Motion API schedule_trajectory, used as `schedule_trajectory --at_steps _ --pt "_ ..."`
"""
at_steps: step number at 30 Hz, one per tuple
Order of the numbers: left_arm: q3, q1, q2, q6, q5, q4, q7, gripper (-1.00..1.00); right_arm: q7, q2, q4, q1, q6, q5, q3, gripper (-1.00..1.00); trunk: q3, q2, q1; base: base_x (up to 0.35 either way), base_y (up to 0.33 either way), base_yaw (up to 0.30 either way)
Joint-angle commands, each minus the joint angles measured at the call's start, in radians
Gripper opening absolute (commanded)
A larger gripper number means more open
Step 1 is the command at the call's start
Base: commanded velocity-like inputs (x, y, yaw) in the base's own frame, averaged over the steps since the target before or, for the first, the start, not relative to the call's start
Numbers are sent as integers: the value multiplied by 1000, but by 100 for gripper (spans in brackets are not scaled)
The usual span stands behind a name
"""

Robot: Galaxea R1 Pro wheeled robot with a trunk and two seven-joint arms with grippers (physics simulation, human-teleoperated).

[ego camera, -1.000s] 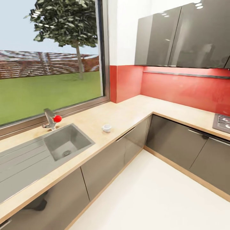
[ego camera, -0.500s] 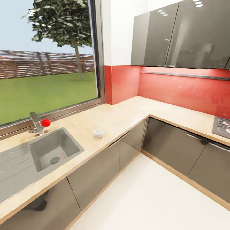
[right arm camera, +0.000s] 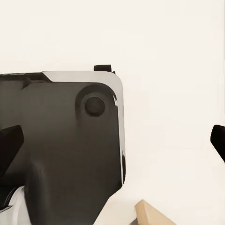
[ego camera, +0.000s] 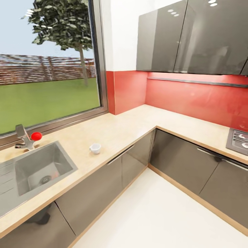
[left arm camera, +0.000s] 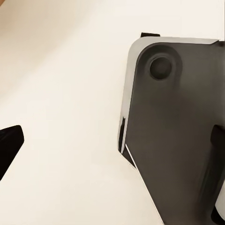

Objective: Set up a coffee station on the kitchen countertop: keep the coffee maker on the countertop, move the bottle of coffee from the kitchen shelf to the counter next to the coffee maker, place a paper coffee filter on top of the coffee maker, put the saucer next to the coffee maker with the coffee cup on the saucer, and place the electric kettle next to the coffee maker.

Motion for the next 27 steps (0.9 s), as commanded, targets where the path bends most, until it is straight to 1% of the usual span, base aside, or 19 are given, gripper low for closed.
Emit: schedule_trajectory --at_steps 1,15,27 --pt "8 -1 0 -4 -10 1 1 100 4 0 1 -1 -4 -10 8 100 -2 -2 1 163 -235 0" --pt "8 -1 0 -4 -10 1 1 100 4 1 1 -1 -4 -10 8 100 -2 -2 1 162 -235 14" --pt "8 -1 0 -4 -9 1 1 100 4 1 1 -1 -4 -10 8 100 4 -2 1 162 -235 232"
